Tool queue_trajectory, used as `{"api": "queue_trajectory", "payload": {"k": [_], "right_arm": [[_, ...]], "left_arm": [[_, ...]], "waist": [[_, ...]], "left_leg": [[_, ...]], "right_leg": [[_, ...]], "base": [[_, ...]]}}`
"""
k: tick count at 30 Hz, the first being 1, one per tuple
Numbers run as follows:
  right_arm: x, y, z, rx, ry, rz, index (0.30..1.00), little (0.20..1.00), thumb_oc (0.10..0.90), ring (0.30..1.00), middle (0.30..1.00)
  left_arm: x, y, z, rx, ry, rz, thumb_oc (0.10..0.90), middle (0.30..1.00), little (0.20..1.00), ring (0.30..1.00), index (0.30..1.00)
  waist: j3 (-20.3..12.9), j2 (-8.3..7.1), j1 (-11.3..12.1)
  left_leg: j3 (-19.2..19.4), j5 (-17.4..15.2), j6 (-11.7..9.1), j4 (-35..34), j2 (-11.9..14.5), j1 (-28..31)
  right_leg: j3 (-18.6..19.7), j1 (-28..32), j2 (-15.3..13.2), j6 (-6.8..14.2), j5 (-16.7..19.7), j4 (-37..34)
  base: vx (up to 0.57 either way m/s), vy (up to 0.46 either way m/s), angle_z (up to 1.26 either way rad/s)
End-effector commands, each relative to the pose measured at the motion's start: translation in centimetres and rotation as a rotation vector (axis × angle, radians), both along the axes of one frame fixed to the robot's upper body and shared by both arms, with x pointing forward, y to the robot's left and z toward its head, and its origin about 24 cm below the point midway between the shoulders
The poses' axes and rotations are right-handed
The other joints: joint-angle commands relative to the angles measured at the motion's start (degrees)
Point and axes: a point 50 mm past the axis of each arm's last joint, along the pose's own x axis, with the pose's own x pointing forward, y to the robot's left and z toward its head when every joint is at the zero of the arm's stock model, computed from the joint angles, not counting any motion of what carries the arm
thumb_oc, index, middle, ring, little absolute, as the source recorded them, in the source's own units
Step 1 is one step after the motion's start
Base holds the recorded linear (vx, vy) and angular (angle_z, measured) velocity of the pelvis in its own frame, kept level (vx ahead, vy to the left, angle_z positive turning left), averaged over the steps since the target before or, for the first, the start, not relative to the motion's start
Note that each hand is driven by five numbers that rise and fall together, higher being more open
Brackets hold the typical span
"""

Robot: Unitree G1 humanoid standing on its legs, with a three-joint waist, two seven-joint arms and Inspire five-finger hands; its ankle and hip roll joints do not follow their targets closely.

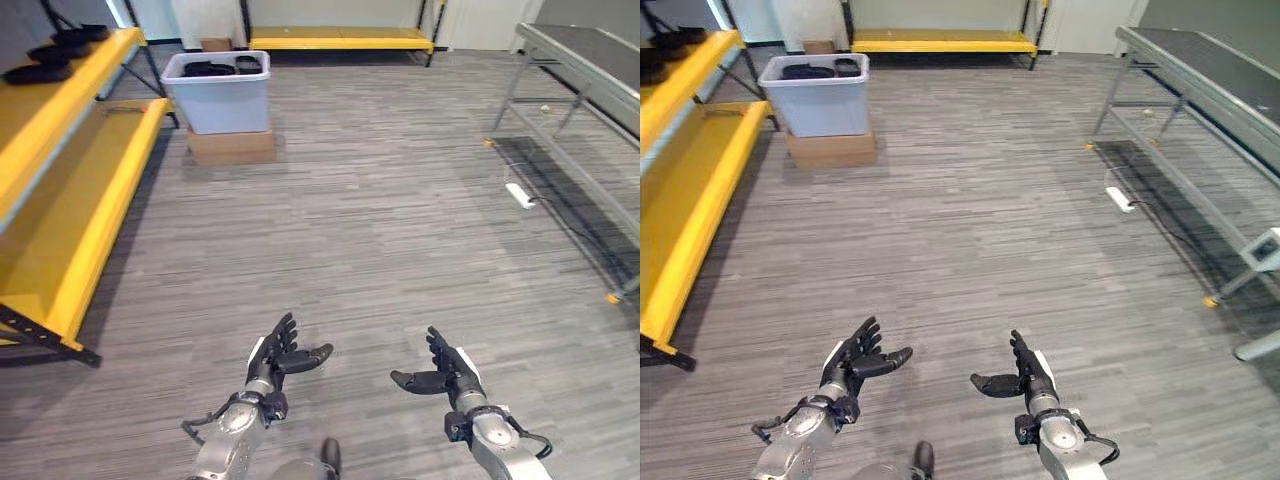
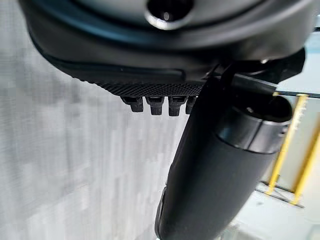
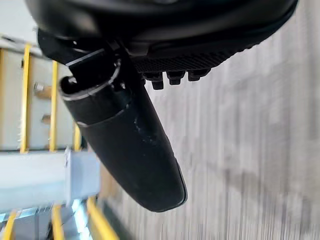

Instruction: Move parts from the plastic box to the shelf.

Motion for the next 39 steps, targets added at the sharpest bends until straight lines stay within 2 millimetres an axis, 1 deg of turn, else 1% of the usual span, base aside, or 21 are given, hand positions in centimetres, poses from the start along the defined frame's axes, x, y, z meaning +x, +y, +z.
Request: {"api": "queue_trajectory", "payload": {"k": [1, 4, 7, 11, 15, 16, 17, 19, 20, 22, 23, 25, 26, 28, 29, 31, 34, 35, 36, 37, 39], "right_arm": [[3.4, 0.5, 4.0, 0.038, -0.243, 0.019, 1.0, 1.0, 0.9, 1.0, 1.0], [3.0, 0.1, 3.7, 0.04, -0.23, 0.005, 1.0, 1.0, 0.9, 1.0, 1.0], [2.7, -0.3, 3.5, 0.042, -0.219, -0.008, 1.0, 1.0, 0.9, 1.0, 1.0], [2.6, -0.6, 3.3, 0.03, -0.208, -0.002, 1.0, 1.0, 0.9, 1.0, 1.0], [2.3, -0.9, 3.2, 0.015, -0.194, 0.016, 1.0, 1.0, 0.9, 1.0, 1.0], [2.0, -1.1, 2.9, 0.016, -0.184, 0.011, 1.0, 1.0, 0.9, 1.0, 1.0], [1.9, -1.1, 2.8, 0.016, -0.175, 0.013, 1.0, 1.0, 0.9, 1.0, 1.0], [2.2, -1.1, 3.1, 0.023, -0.19, 0.021, 1.0, 1.0, 0.9, 1.0, 1.0], [2.1, -1.3, 3.1, 0.011, -0.188, 0.027, 1.0, 1.0, 0.9, 1.0, 1.0], [2.3, -1.7, 3.4, 0.006, -0.199, 0.017, 1.0, 1.0, 0.9, 1.0, 1.0], [2.4, -2.0, 3.6, -0.001, -0.211, 0.01, 1.0, 1.0, 0.9, 1.0, 1.0], [2.4, -2.2, 3.8, -0.01, -0.216, 0.002, 1.0, 1.0, 0.9, 1.0, 1.0], [2.3, -2.4, 3.8, -0.016, -0.214, -0.007, 1.0, 1.0, 0.9, 1.0, 1.0], [2.2, -2.6, 3.7, -0.018, -0.212, -0.031, 1.0, 1.0, 0.9, 1.0, 1.0], [2.1, -2.6, 3.6, -0.021, -0.212, -0.036, 1.0, 1.0, 0.9, 1.0, 1.0], [2.1, -2.6, 3.5, -0.028, -0.21, -0.045, 1.0, 1.0, 0.9, 1.0, 1.0], [1.7, -2.6, 2.9, -0.022, -0.185, -0.056, 1.0, 1.0, 0.9, 1.0, 1.0], [1.6, -2.6, 2.8, -0.022, -0.178, -0.056, 1.0, 1.0, 0.9, 1.0, 1.0], [1.5, -2.6, 2.9, -0.027, -0.18, -0.049, 1.0, 1.0, 0.9, 1.0, 1.0], [1.4, -2.5, 2.7, -0.027, -0.17, -0.035, 1.0, 1.0, 0.9, 1.0, 1.0], [1.5, -2.3, 2.8, -0.029, -0.171, -0.017, 1.0, 1.0, 0.9, 1.0, 1.0]], "left_arm": [[1.5, 0.7, 4.0, 0.036, -0.219, -0.04, 0.9, 1.0, 1.0, 1.0, 1.0], [1.5, 0.7, 4.0, 0.032, -0.218, -0.04, 0.9, 1.0, 1.0, 1.0, 1.0], [1.2, 0.6, 3.7, 0.014, -0.208, -0.036, 0.9, 1.0, 1.0, 1.0, 1.0], [0.8, 0.6, 3.2, 0.003, -0.197, -0.03, 0.9, 1.0, 1.0, 1.0, 1.0], [0.3, 0.8, 2.9, -0.001, -0.188, -0.027, 0.9, 1.0, 1.0, 1.0, 1.0], [0.1, 0.7, 2.7, -0.005, -0.179, -0.034, 0.9, 1.0, 1.0, 1.0, 1.0], [0.1, 0.4, 2.6, -0.008, -0.176, -0.042, 0.9, 1.0, 1.0, 1.0, 1.0], [0.4, -0.2, 2.9, -0.029, -0.187, -0.059, 0.9, 1.0, 1.0, 1.0, 1.0], [0.5, -0.5, 2.9, -0.034, -0.19, -0.066, 0.9, 1.0, 1.0, 1.0, 1.0], [0.8, -1.2, 3.3, -0.054, -0.203, -0.084, 0.9, 1.0, 1.0, 1.0, 1.0], [1.0, -1.6, 3.4, -0.059, -0.21, -0.098, 0.9, 1.0, 1.0, 1.0, 1.0], [1.0, -1.6, 3.6, -0.063, -0.213, -0.1, 0.9, 1.0, 1.0, 1.0, 1.0], [0.9, -1.6, 3.5, -0.067, -0.208, -0.098, 0.9, 1.0, 1.0, 1.0, 1.0], [0.8, -1.5, 3.3, -0.069, -0.197, -0.092, 0.9, 1.0, 1.0, 1.0, 1.0], [0.7, -1.4, 3.2, -0.061, -0.189, -0.091, 0.9, 1.0, 1.0, 1.0, 1.0], [0.4, -1.0, 3.0, -0.046, -0.181, -0.079, 0.9, 1.0, 1.0, 1.0, 1.0], [0.2, -0.5, 2.9, -0.038, -0.176, -0.064, 0.9, 1.0, 1.0, 1.0, 1.0], [0.1, -0.4, 2.9, -0.036, -0.173, -0.059, 0.9, 1.0, 1.0, 1.0, 1.0], [0.2, -0.3, 2.9, -0.034, -0.177, -0.052, 0.9, 1.0, 1.0, 1.0, 1.0], [0.0, -0.2, 2.8, -0.049, -0.174, -0.047, 0.9, 1.0, 1.0, 1.0, 1.0], [0.2, -0.4, 3.1, -0.038, -0.187, -0.078, 0.9, 1.0, 1.0, 1.0, 1.0]], "waist": [[0.59, 0.68, -0.52], [1.24, 0.78, -2.54], [2.01, -0.16, -4.5], [1.84, 0.23, -5.69], [0.95, 0.89, -6.42], [0.14, 1.08, -6.24], [-0.26, 0.99, -6.89], [-1.24, 2.13, -7.8], [-1.78, 2.67, -8.06], [-1.26, 2.29, -7.71], [-0.36, 1.98, -7.54], [0.66, 0.43, -6.76], [1.37, 0.05, -6.03], [2.47, -1.57, -5.08], [3.01, -1.82, -4.51], [3.5, -2.27, -3.35], [3.13, -1.14, -3.2], [2.97, -0.77, -2.98], [2.79, -0.24, -2.6], [2.2, 0.39, -2.58], [1.27, 0.93, -2.18]], "left_leg": [[-0.39, -5.37, -3.05, 3.8, 10.81, 0.53], [-1.61, -6.01, -3.39, 2.66, 10.09, 3.85], [-2.83, -8.91, -3.78, 2.41, 8.31, 8.54], [-4.3, -10.62, -4.81, 1.51, 7.39, 13.6], [-6.08, -11.44, -6.22, 1.02, 8.3, 18.57], [-6.75, -11.26, -6.8, 1.8, 8.99, 19.43], [-6.85, -11.07, -7.06, 2.61, 9.04, 19.68], [-7.9, -8.3, -8.35, 2.85, 11.43, 20.9], [-8.11, -4.78, -9.69, 6.05, 12.38, 19.91], [-7.27, 2.14, -11.55, 17.97, 12.35, 14.48], [-6.96, 4.03, -12.26, 25.72, 11.79, 10.7], [-4.9, 4.11, -11.5, 29.22, 11.55, 5.74], [-3.56, 2.66, -10.63, 29.26, 11.79, 2.99], [-0.4, 0.31, -8.71, 24.28, 15.39, -2.02], [-0.19, -0.81, -8.24, 19.07, 17.15, -3.08], [-2.1, 0.32, -8.66, 8.89, 19.3, -4.57], [-1.57, 10.51, -12.16, -7.27, 27.81, -4.1], [-1.46, 11.69, -12.68, -9.56, 29.01, -4.65], [-0.93, 12.71, -13.26, -11.88, 28.98, -4.55], [-1.08, 10.79, -13.34, -11.14, 28.84, -2.31], [-1.9, 10.23, -13.4, -10.37, 26.9, -1.85]], "right_leg": [[1.05, -2.17, 1.36, 2.01, 21.7, -14.71], [1.34, -5.6, 3.29, 2.03, 20.27, -17.5], [1.78, -9.61, 4.02, 2.36, 20.37, -31.39], [0.51, -9.3, 3.98, 3.24, 22.76, -44.7], [0.19, -8.59, 4.02, 4.03, 26.4, -50.45], [0.22, -7.4, 4.41, 3.57, 25.86, -50.63], [2.14, -7.0, 4.93, 3.01, 27.09, -49.82], [3.72, -7.82, 8.07, 1.65, 25.09, -46.06], [3.63, -7.27, 9.12, 0.43, 23.28, -45.25], [3.33, -5.15, 8.96, -1.09, 20.97, -44.53], [3.16, -3.68, 9.14, -2.01, 20.24, -44.38], [3.13, -1.45, 8.55, -3.09, 18.72, -44.61], [3.08, -0.19, 8.34, -3.22, 18.08, -44.64], [3.4, 2.46, 7.35, -3.18, 16.62, -45.34], [3.77, 3.26, 7.32, -2.94, 15.37, -45.15], [4.88, 4.64, 6.97, -2.23, 14.11, -45.58], [5.8, 7.69, 6.19, -1.31, 11.7, -45.67], [6.18, 8.65, 5.58, -0.9, 11.26, -45.87], [6.68, 10.12, 4.8, -0.35, 10.62, -46.14], [7.38, 10.92, 3.92, 0.26, 9.59, -45.46], [7.4, 11.38, 2.01, 1.4, 10.74, -44.98]], "base": [[0.31, 0.138, 0.46], [0.28, 0.05, 0.54], [0.37, -0.03, 0.43], [0.36, -0.055, 0.06], [0.47, -0.132, 0.28], [0.43, -0.145, 0.35], [0.52, -0.188, 0.55], [0.48, -0.175, 0.61], [0.36, -0.153, 0.22], [0.26, -0.14, 0.09], [0.19, -0.154, 0.37], [0.19, -0.151, 0.3], [0.24, -0.117, 0.05], [0.24, -0.042, 0.0], [0.25, 0.06, -0.01], [0.26, 0.137, -0.12], [0.33, 0.253, -0.61], [0.38, 0.347, -0.53], [0.36, 0.37, -0.2], [0.37, 0.403, -0.14], [0.27, 0.312, -0.42]]}}
